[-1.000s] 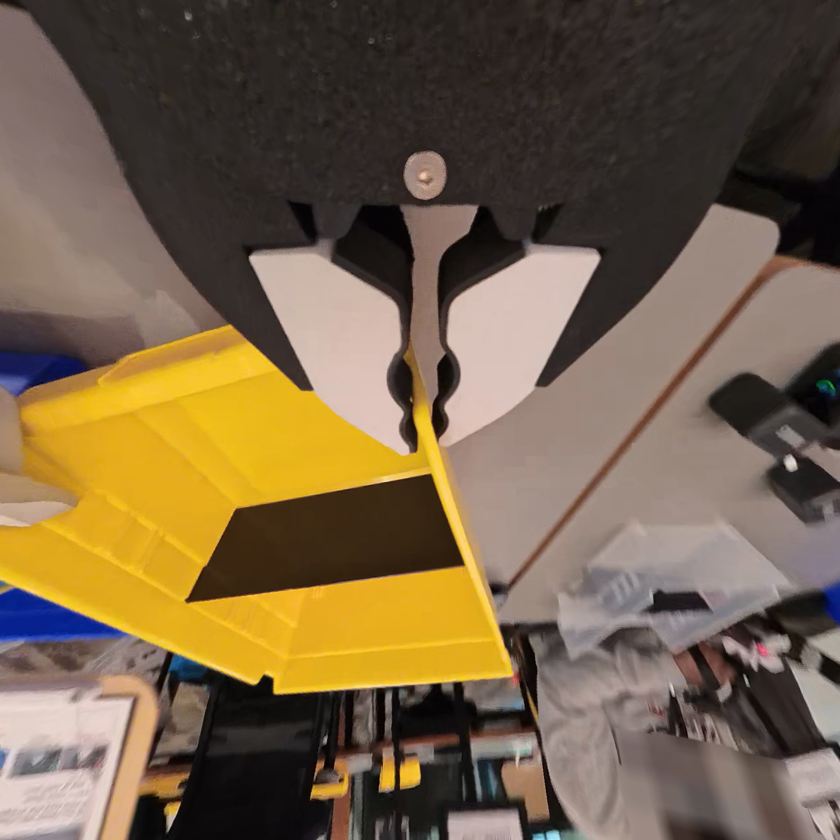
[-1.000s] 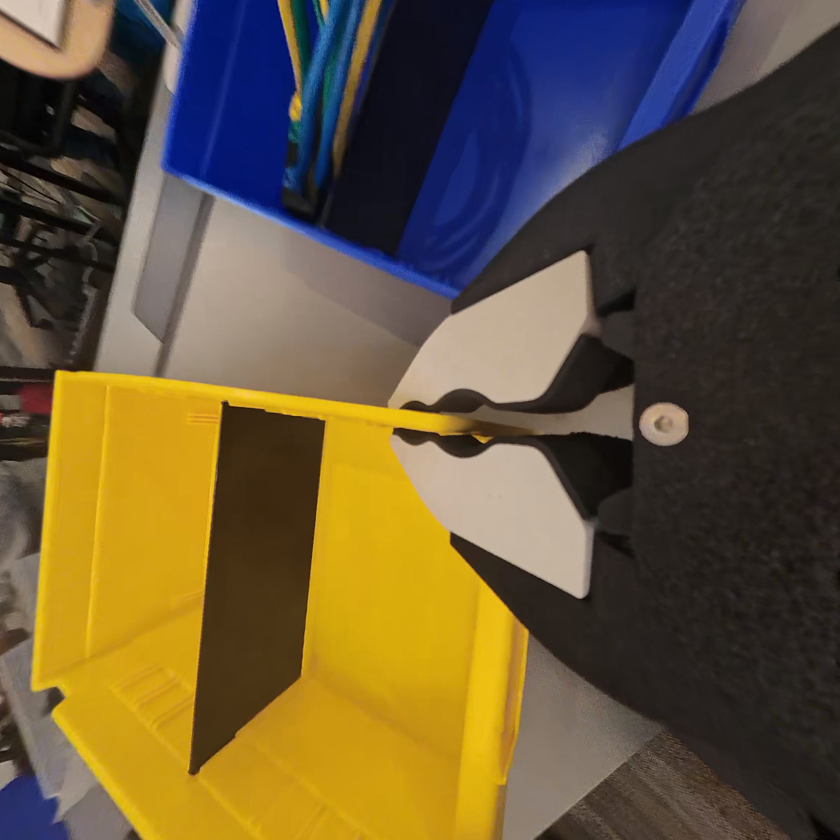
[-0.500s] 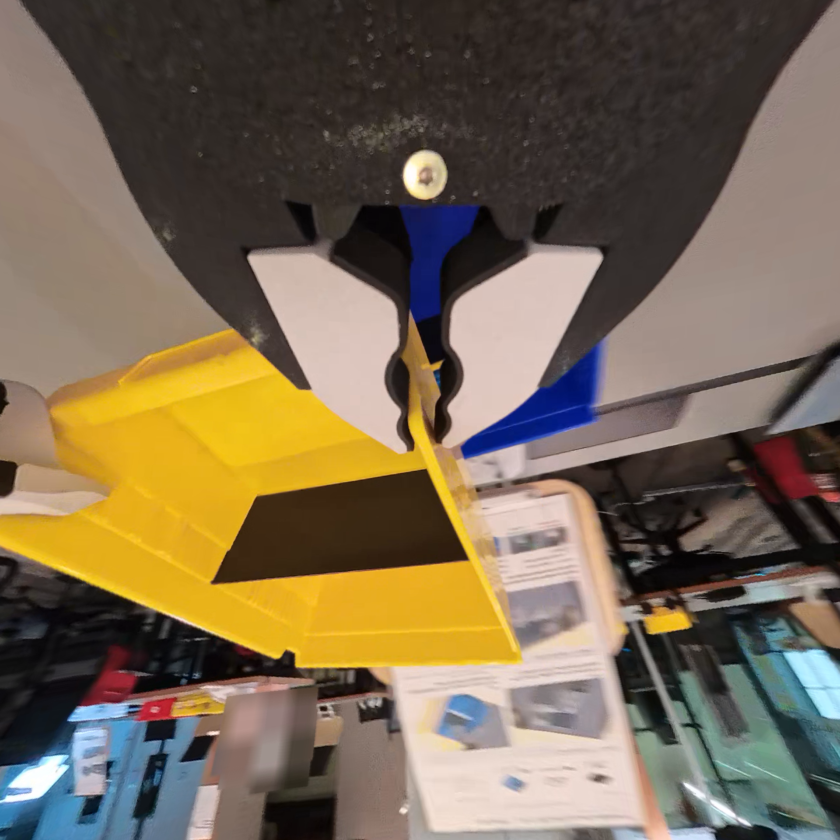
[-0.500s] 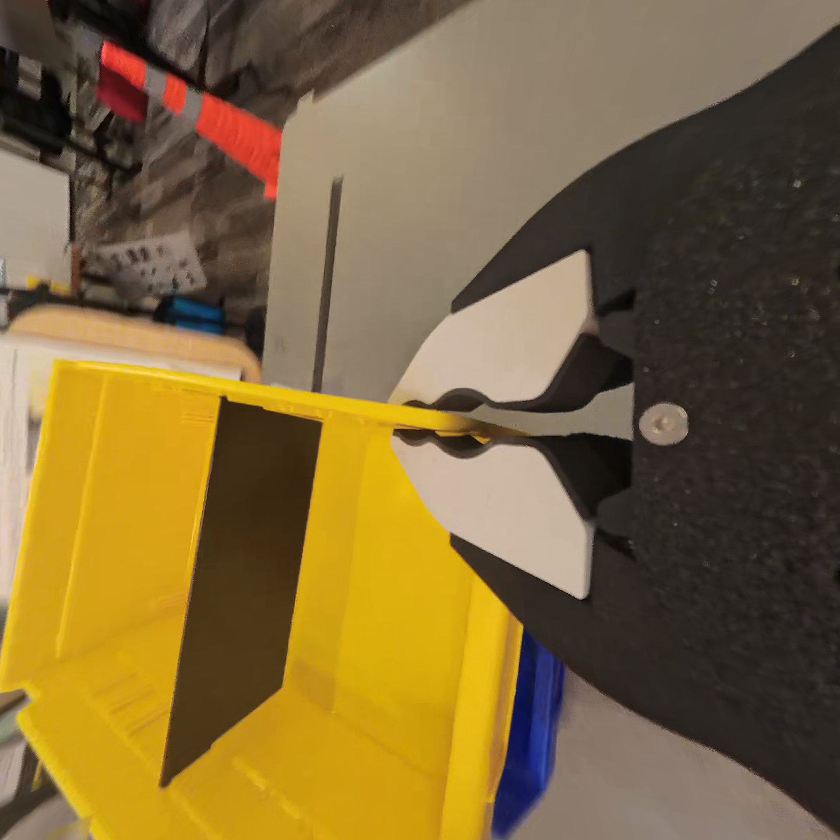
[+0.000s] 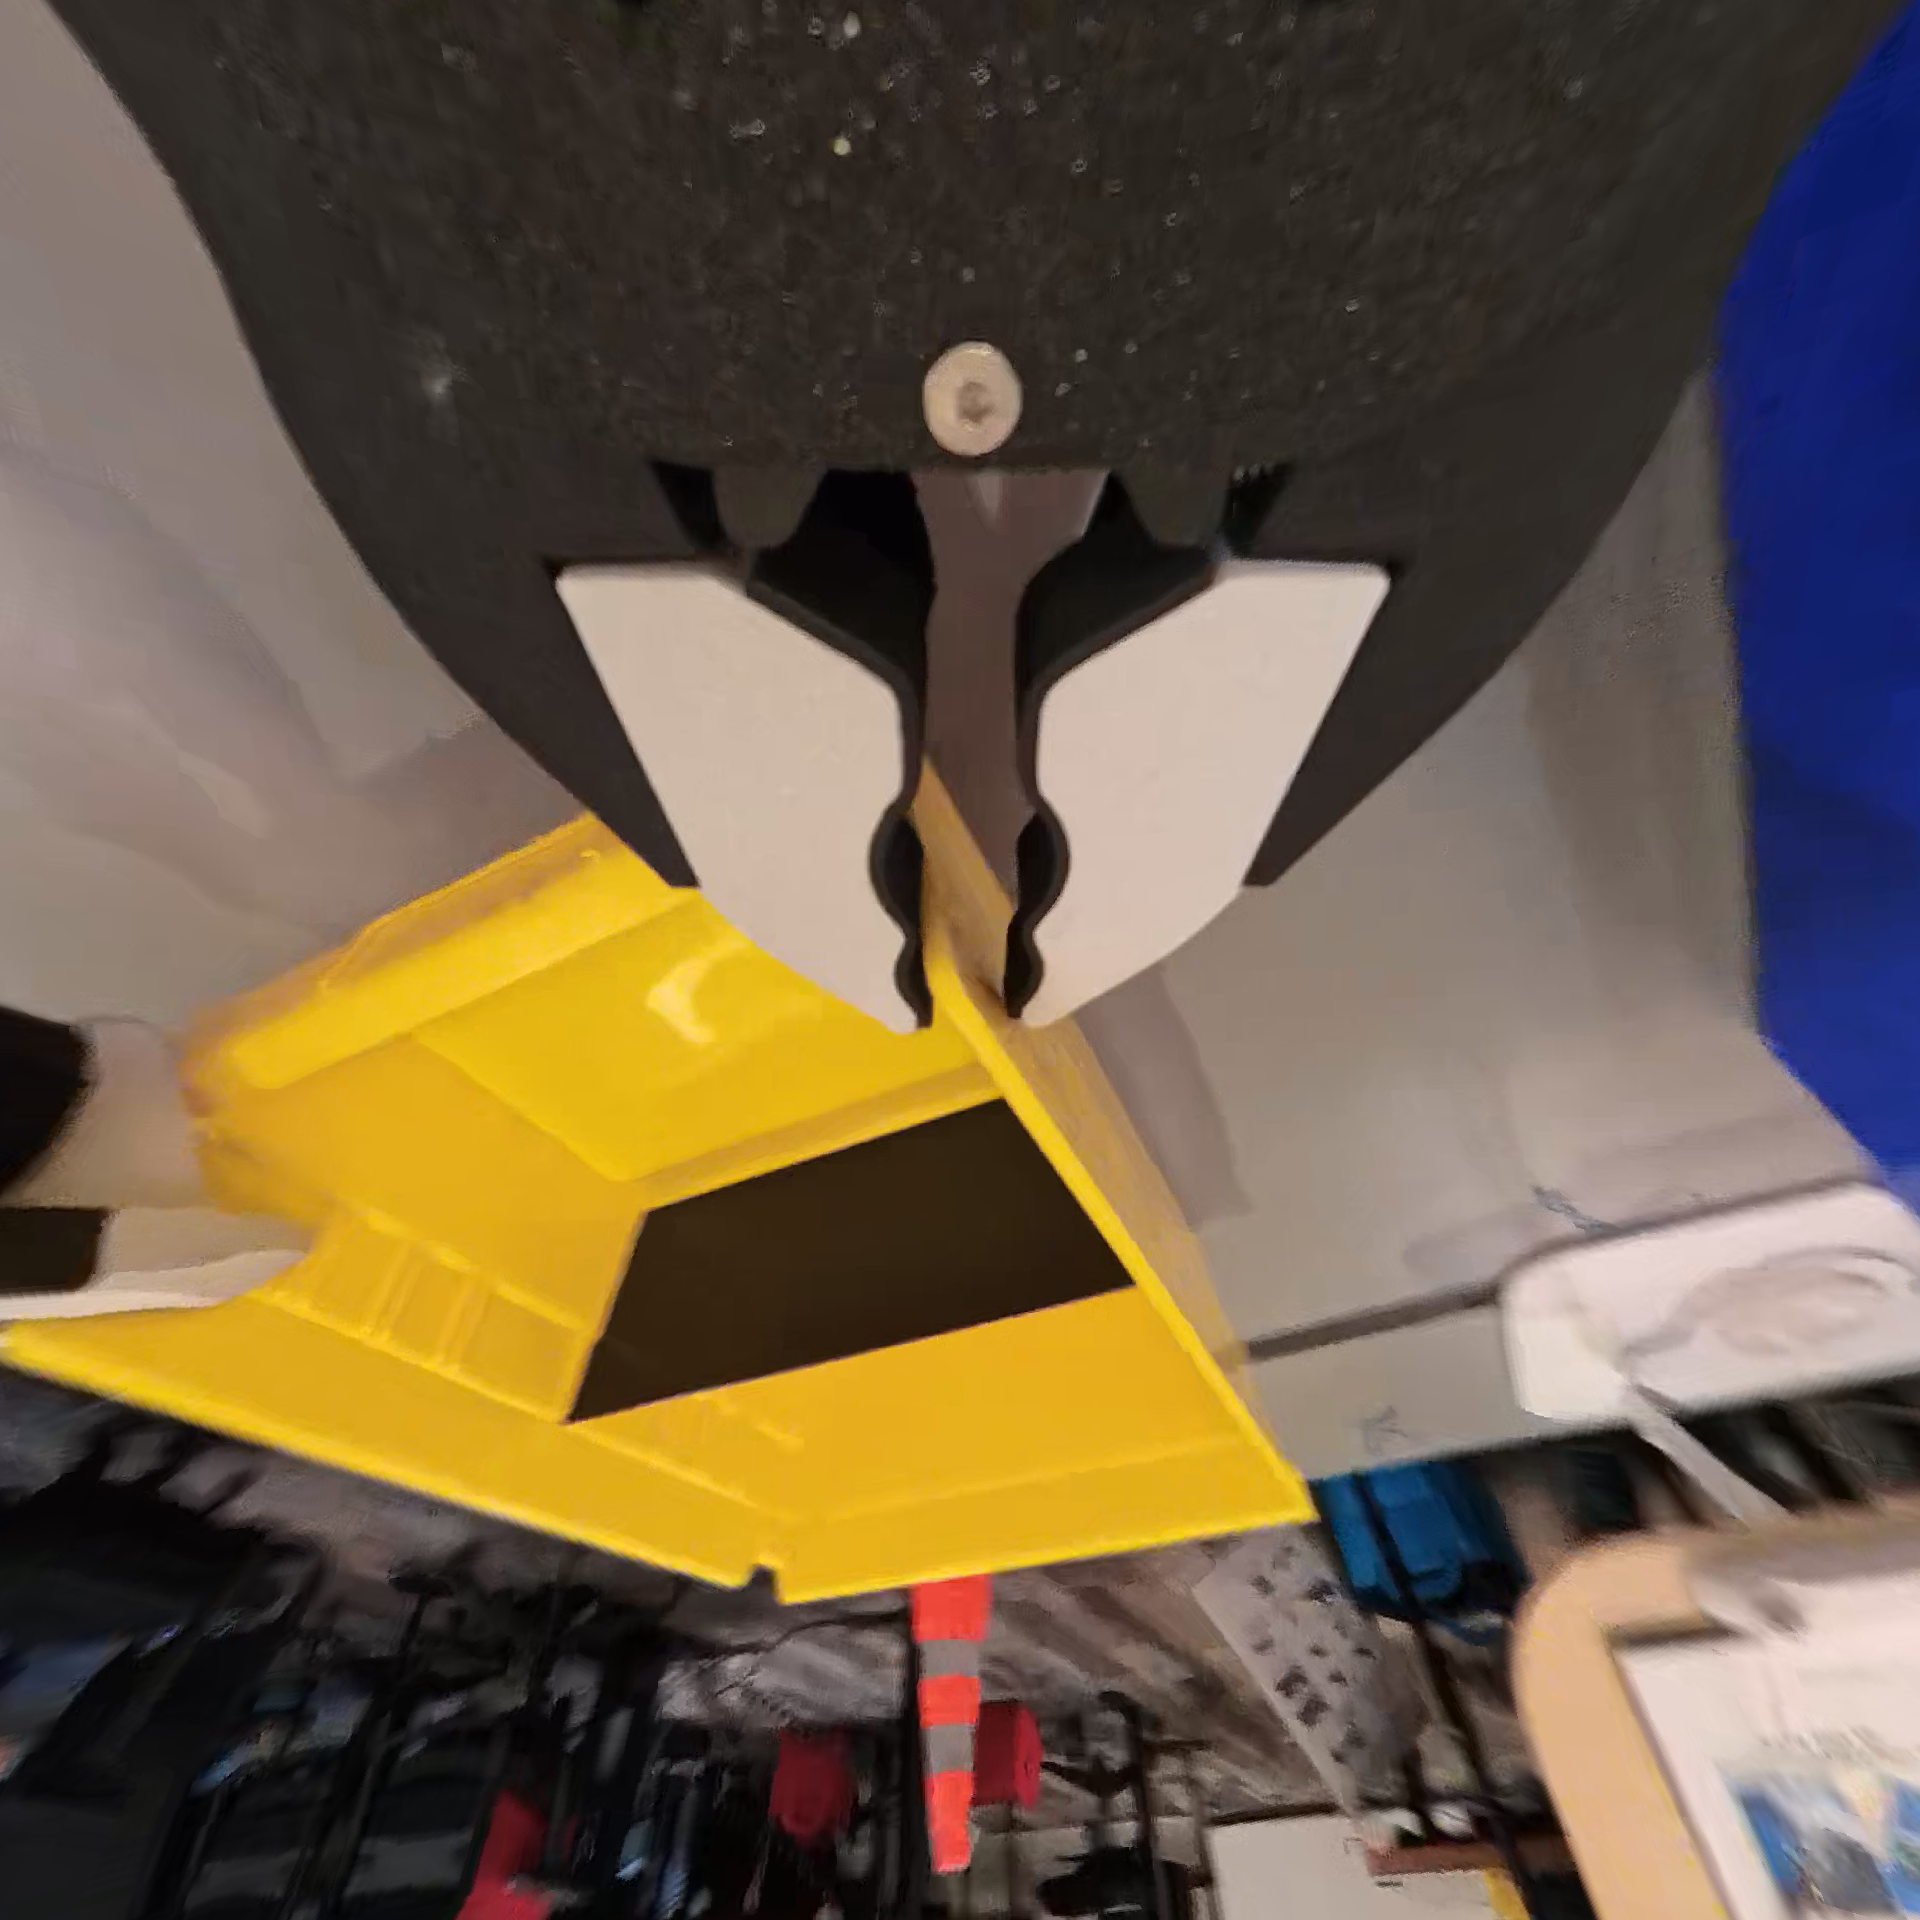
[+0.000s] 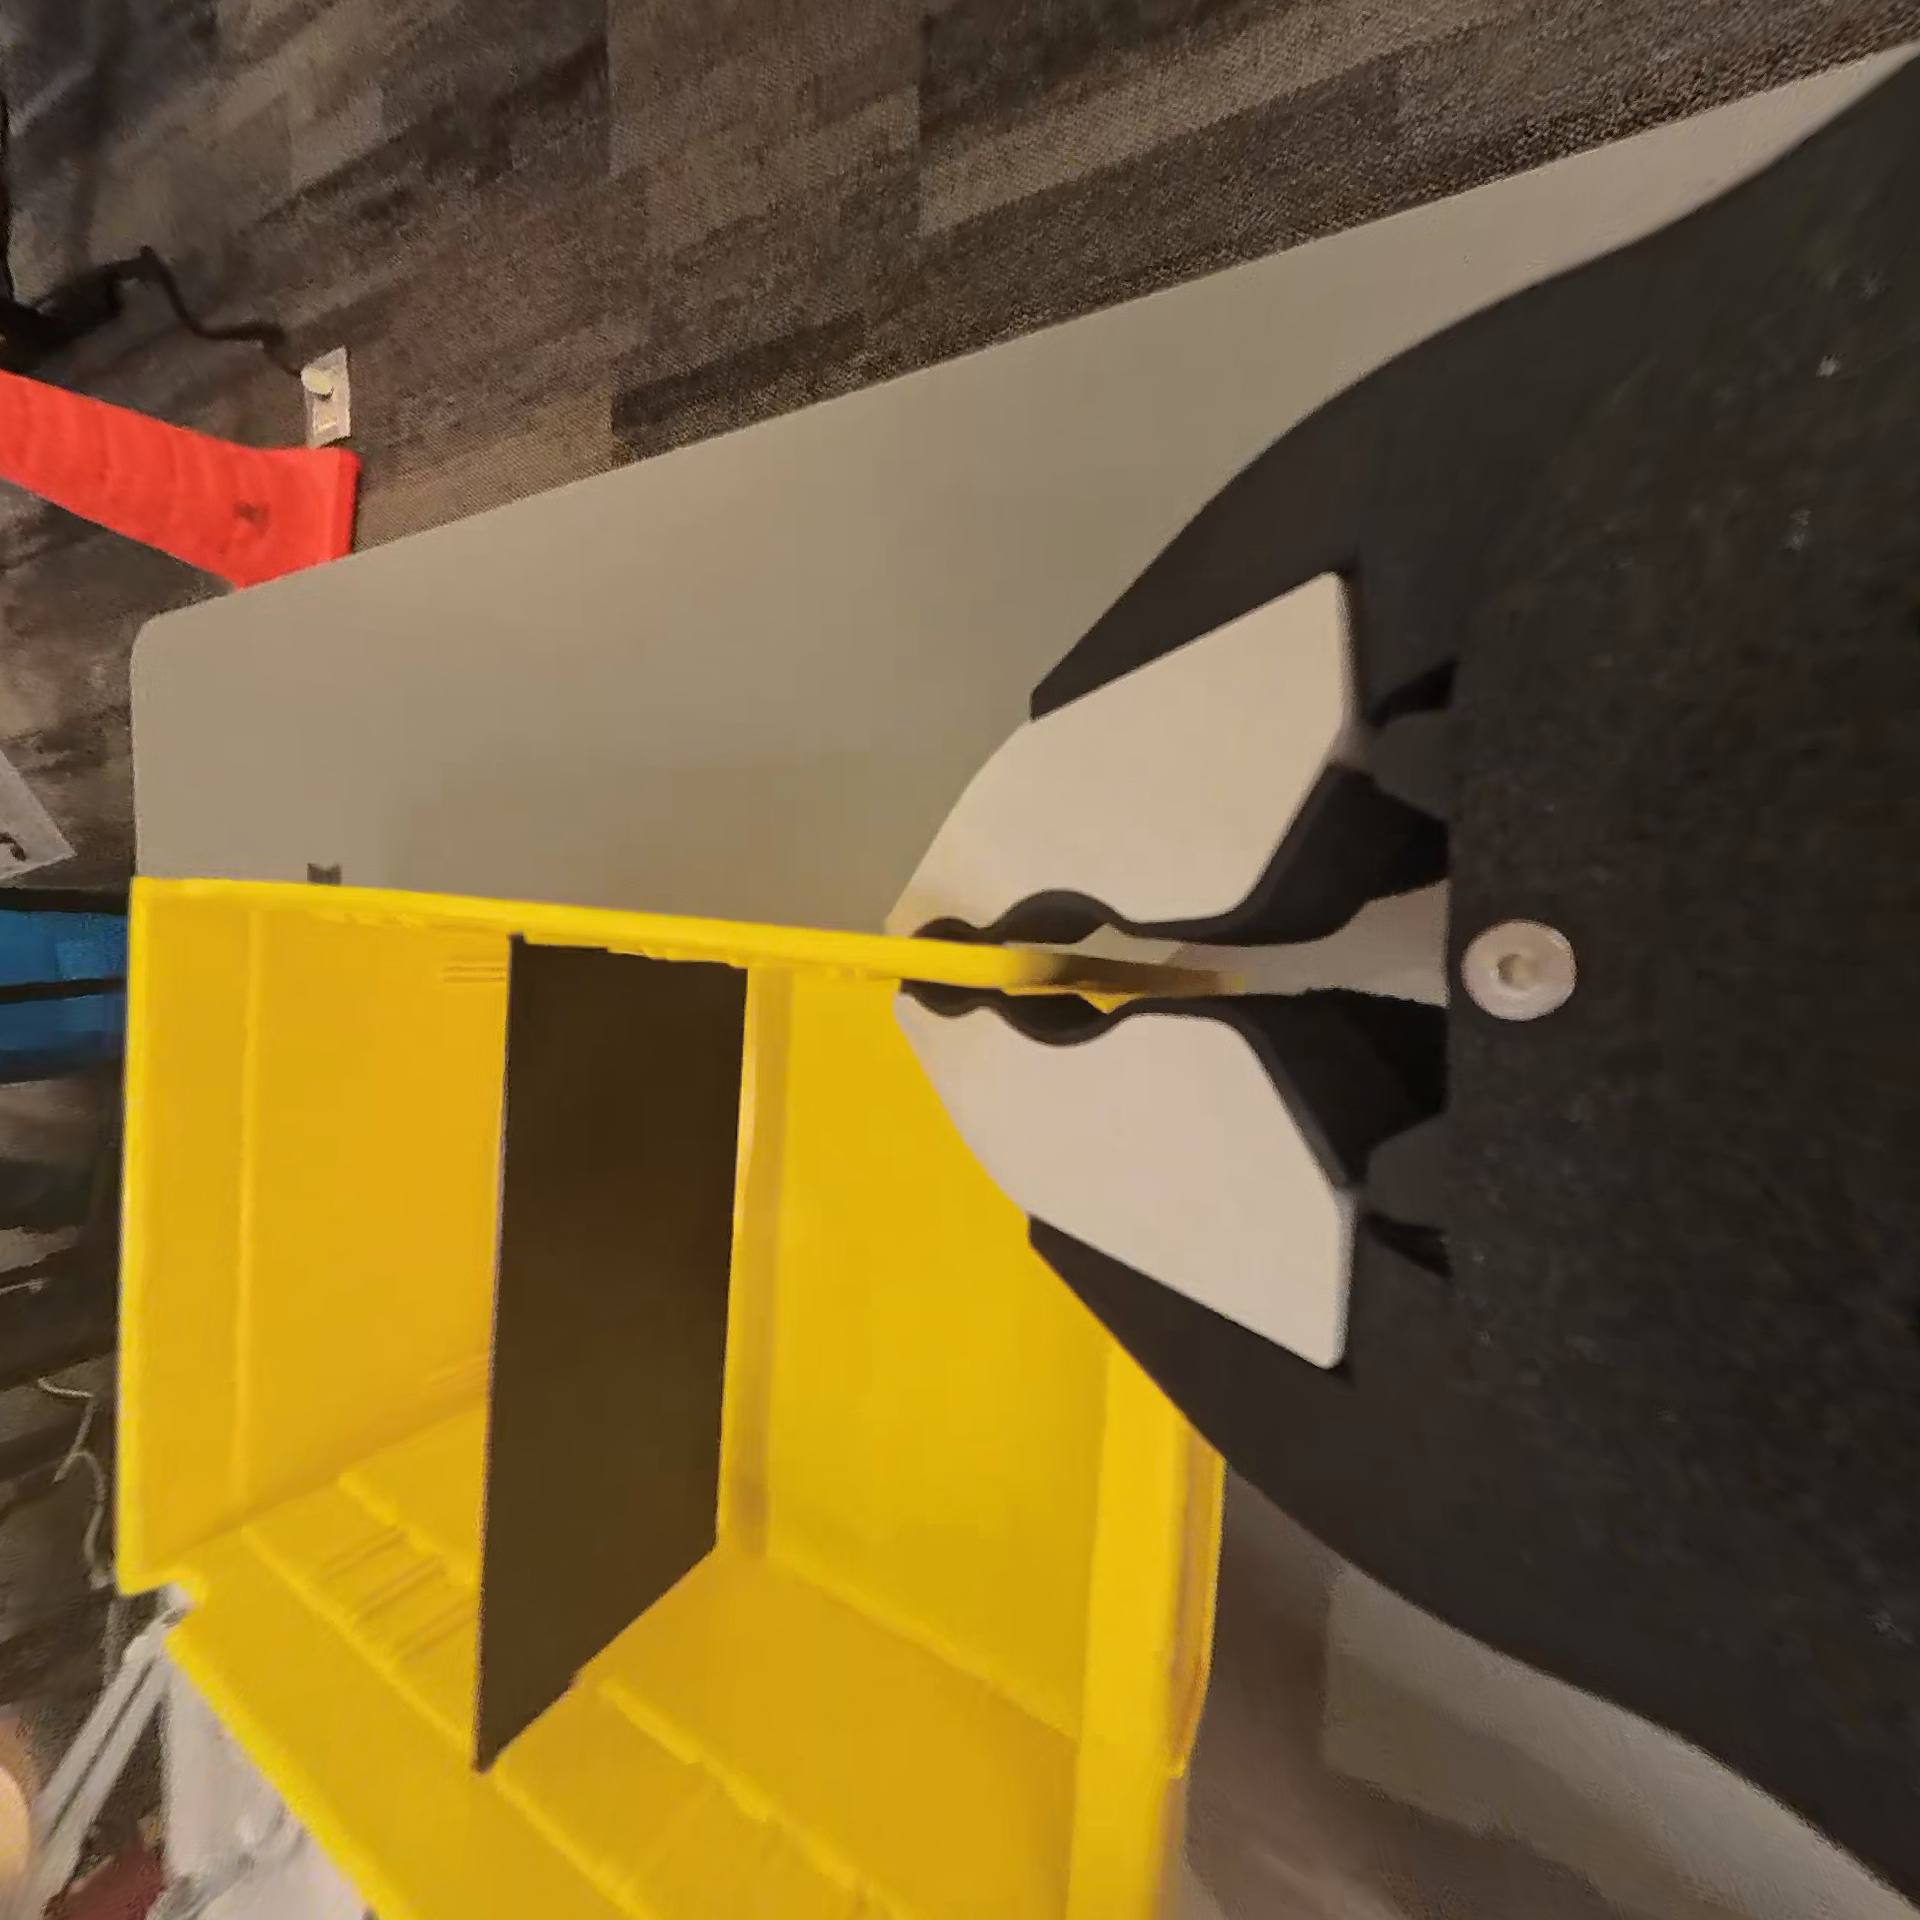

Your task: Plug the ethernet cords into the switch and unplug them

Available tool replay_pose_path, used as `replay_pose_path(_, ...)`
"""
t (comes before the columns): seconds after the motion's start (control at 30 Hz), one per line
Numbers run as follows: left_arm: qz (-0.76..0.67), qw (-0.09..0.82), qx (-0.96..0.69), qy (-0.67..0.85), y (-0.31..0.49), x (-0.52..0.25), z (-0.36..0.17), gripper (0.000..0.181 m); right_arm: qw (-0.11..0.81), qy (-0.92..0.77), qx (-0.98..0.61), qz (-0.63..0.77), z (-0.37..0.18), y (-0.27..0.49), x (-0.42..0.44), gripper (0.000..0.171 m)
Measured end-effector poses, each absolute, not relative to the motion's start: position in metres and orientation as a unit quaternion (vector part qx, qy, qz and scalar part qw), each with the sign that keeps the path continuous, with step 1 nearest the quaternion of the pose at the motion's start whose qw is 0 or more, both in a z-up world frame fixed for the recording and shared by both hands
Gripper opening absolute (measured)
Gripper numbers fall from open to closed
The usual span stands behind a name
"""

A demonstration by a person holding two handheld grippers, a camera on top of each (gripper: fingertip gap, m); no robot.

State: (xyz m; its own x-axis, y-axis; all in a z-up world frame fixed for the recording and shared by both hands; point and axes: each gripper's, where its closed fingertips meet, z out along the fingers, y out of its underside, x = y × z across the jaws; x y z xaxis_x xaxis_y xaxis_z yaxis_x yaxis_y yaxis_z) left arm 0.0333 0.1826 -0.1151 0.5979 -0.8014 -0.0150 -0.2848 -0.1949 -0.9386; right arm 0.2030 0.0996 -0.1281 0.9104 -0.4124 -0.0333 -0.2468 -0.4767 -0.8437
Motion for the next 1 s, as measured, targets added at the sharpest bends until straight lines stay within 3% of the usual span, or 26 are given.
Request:
replay_pose_path(0.17,-0.428,0.415,-0.729,0.336,0.162,0.042,-0.132,0.026,0.436,0.200,-0.872,-0.092,-0.157,0.095,0.215,0.003)
replay_pose_path(0.43,-0.412,0.405,-0.710,0.402,0.153,0.041,-0.132,0.028,0.435,0.206,-0.872,-0.093,-0.160,0.092,0.217,0.003)
replay_pose_path(0.53,-0.409,0.413,-0.702,0.412,0.156,0.022,-0.114,0.029,0.431,0.188,-0.875,-0.111,-0.153,0.084,0.217,0.010)
replay_pose_path(0.67,-0.376,0.473,-0.674,0.425,0.187,-0.040,-0.064,0.027,0.456,0.159,-0.862,-0.156,-0.113,0.075,0.212,0.016)
replay_pose_path(0.73,-0.320,0.522,-0.669,0.421,0.222,-0.088,-0.041,0.027,0.480,0.131,-0.858,-0.125,-0.092,0.083,0.189,0.014)
replay_pose_path(0.8,-0.276,0.543,-0.681,0.407,0.251,-0.142,-0.027,0.030,0.514,0.101,-0.849,-0.067,-0.071,0.100,0.151,0.024)
replay_pose_path(0.9,-0.222,0.541,-0.722,0.369,0.280,-0.224,-0.033,0.031,0.577,0.057,-0.812,0.065,-0.043,0.141,0.063,0.029)
replay_pose_path(1.0,-0.204,0.518,-0.765,0.324,0.291,-0.283,-0.067,0.032,0.594,0.022,-0.787,0.165,-0.049,0.185,-0.037,0.041)
